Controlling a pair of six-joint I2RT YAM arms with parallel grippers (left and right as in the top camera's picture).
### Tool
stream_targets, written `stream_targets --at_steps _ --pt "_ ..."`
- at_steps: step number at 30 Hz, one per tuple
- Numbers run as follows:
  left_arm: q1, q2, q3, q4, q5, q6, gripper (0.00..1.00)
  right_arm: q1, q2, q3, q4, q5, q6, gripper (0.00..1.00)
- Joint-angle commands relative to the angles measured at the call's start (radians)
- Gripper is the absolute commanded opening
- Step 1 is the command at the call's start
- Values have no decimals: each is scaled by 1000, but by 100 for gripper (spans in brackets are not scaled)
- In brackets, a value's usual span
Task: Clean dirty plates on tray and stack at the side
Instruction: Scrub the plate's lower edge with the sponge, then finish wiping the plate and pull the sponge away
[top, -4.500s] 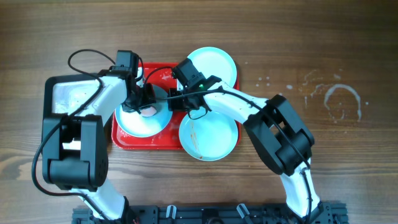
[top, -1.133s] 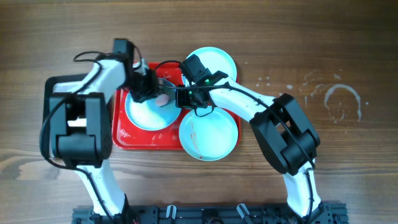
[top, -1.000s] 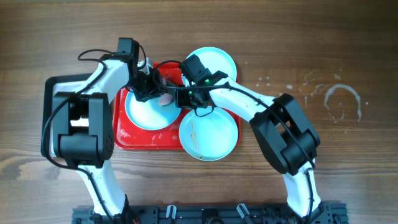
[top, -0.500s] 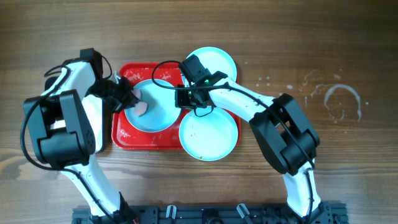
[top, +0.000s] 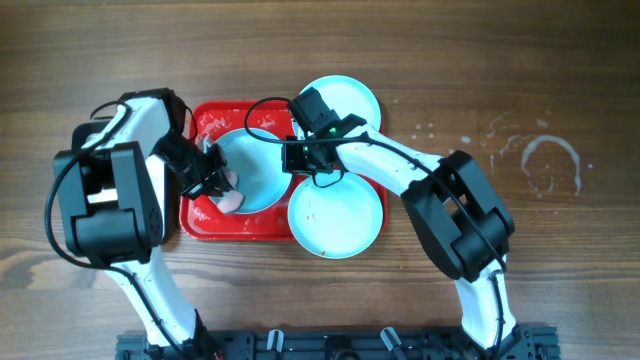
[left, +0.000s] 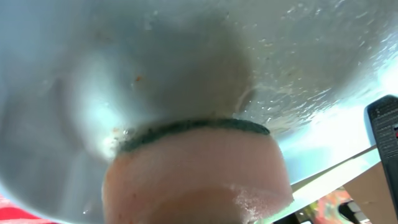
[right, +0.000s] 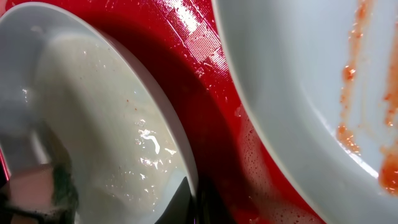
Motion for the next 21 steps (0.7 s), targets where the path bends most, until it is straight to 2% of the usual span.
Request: stream_targets --at_steps 1,6,11,15,18,21 --pt "-73 21 -10 66 1 27 4 -2 6 -18 2 27 1 4" --pt "-186 21 -10 274 -2 15 4 -2 6 -18 0 27 1 4" --pt "-269 21 -10 430 -185 -110 4 -2 6 -18 -3 28 0 4" --pt "-256 21 -10 488 -312 -164 4 -2 6 -18 -3 27 -2 4" --pt "-206 21 -10 472 -424 -220 4 -2 6 -18 -3 27 -3 4" --pt "-137 21 -10 432 -464 -222 4 -2 6 -18 -3 27 -2 4"
